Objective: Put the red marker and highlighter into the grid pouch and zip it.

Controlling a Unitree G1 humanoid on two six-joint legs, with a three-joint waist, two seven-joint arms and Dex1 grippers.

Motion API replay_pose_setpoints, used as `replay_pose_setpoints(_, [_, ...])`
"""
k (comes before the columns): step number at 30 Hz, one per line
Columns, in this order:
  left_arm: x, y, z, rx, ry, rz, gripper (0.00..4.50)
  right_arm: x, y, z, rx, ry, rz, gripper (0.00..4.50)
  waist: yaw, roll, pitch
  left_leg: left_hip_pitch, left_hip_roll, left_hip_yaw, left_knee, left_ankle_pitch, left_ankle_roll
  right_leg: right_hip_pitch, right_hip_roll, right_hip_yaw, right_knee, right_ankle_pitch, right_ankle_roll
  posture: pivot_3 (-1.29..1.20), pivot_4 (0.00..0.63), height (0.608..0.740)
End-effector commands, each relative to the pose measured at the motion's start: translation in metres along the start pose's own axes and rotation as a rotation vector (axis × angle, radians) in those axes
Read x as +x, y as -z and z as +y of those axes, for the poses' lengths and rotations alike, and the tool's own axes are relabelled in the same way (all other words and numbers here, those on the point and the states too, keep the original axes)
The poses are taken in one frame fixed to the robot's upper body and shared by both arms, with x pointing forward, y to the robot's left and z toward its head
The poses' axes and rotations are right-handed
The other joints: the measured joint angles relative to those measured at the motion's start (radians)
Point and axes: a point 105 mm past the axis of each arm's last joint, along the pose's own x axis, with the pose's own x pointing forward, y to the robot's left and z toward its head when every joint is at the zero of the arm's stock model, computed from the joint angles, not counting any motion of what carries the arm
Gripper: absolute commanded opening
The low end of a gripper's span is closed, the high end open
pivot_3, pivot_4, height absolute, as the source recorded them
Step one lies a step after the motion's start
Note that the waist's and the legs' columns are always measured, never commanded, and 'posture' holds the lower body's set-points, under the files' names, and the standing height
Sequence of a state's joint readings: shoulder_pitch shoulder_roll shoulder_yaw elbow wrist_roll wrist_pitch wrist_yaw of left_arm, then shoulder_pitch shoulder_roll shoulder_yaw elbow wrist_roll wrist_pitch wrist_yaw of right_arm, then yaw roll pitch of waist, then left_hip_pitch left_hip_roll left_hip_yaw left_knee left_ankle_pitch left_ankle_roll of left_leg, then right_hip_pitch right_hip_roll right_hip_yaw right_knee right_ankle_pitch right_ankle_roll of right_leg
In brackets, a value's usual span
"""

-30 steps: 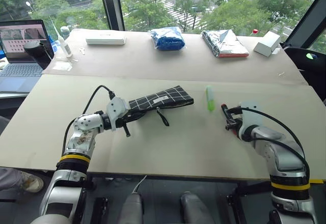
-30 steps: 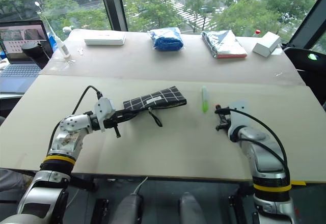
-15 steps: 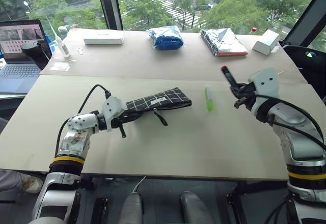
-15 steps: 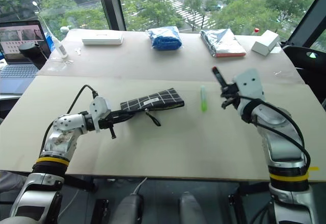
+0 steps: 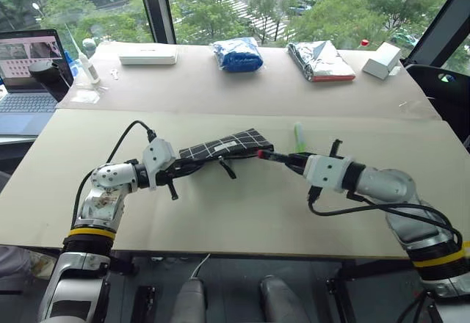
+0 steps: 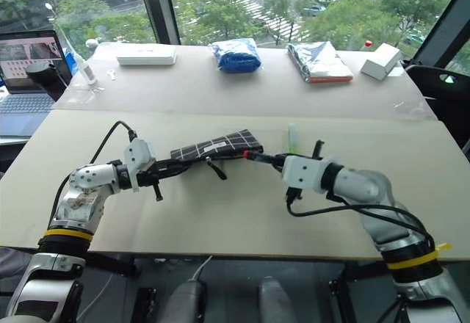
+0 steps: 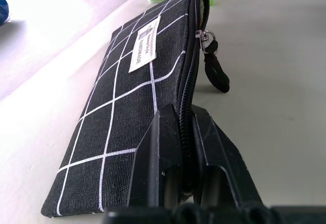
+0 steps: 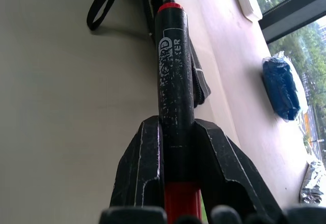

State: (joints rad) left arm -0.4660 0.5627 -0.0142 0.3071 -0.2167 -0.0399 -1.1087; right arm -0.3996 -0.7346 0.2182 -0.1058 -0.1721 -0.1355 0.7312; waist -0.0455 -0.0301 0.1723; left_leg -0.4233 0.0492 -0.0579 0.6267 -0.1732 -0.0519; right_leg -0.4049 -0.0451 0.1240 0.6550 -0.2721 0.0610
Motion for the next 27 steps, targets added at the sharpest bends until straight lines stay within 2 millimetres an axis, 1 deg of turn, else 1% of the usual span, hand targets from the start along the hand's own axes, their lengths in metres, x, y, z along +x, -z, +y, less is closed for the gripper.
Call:
replay_pose_setpoints(1, [-0.001, -0.012, 0.002, 0.026, -0.008, -0.032, 0.00, 0.006, -0.008, -0.011, -0.077, 0.033, -0.022, 0.50, 0.001, 0.000, 0.000, 0.000, 0.000, 0.000, 0.000, 0.000, 0.000, 0.000, 0.000, 0.000, 0.000, 0.000, 0.000, 0.00, 0.150, 0.740])
replay_pose_setpoints(4, [0.001, -0.013, 0.001, 0.026, -0.003, -0.036, 0.00, 0.009, -0.007, -0.012, -0.093, 0.029, -0.021, 0.50, 0.007, 0.000, 0.000, 0.000, 0.000, 0.000, 0.000, 0.000, 0.000, 0.000, 0.000, 0.000, 0.000, 0.000, 0.000, 0.00, 0.150, 0.740])
replay_pose_setpoints(10, [0.005, -0.014, -0.001, 0.025, 0.006, -0.043, 0.00, 0.011, 0.000, -0.011, -0.134, 0.014, 0.007, 0.50, 0.004, 0.000, 0.000, 0.000, 0.000, 0.000, 0.000, 0.000, 0.000, 0.000, 0.000, 0.000, 0.000, 0.002, -0.003, 0.00, 0.150, 0.740])
replay_pose_setpoints(16, [0.006, -0.015, -0.001, 0.024, 0.008, -0.046, 0.00, 0.018, 0.006, -0.013, -0.169, 0.013, 0.036, 0.50, 0.002, 0.000, 0.000, 0.000, 0.000, 0.000, 0.000, 0.000, 0.000, 0.000, 0.000, 0.000, 0.000, 0.003, -0.005, 0.00, 0.150, 0.740])
replay_pose_setpoints(21, [0.007, -0.015, -0.001, 0.023, 0.010, -0.048, 0.00, 0.027, 0.002, -0.020, -0.144, 0.046, 0.020, 0.50, 0.002, 0.000, 0.000, 0.000, 0.000, 0.000, 0.000, 0.000, 0.000, 0.000, 0.000, 0.000, 0.000, 0.003, -0.005, 0.00, 0.150, 0.740])
replay_pose_setpoints(24, [0.007, -0.015, -0.001, 0.024, 0.010, -0.049, 0.00, 0.023, 0.001, -0.024, -0.112, 0.058, 0.003, 0.50, 0.002, 0.000, 0.000, 0.000, 0.000, 0.000, 0.000, 0.000, 0.000, 0.000, 0.000, 0.000, 0.000, 0.003, -0.005, 0.00, 0.150, 0.740])
replay_pose_setpoints(27, [0.007, -0.014, 0.000, 0.024, 0.010, -0.048, 0.00, 0.013, 0.006, -0.023, -0.087, 0.039, 0.014, 0.50, 0.005, 0.000, 0.000, 0.000, 0.000, 0.000, 0.000, 0.000, 0.000, 0.001, 0.000, 0.000, 0.000, 0.003, -0.005, 0.00, 0.150, 0.740])
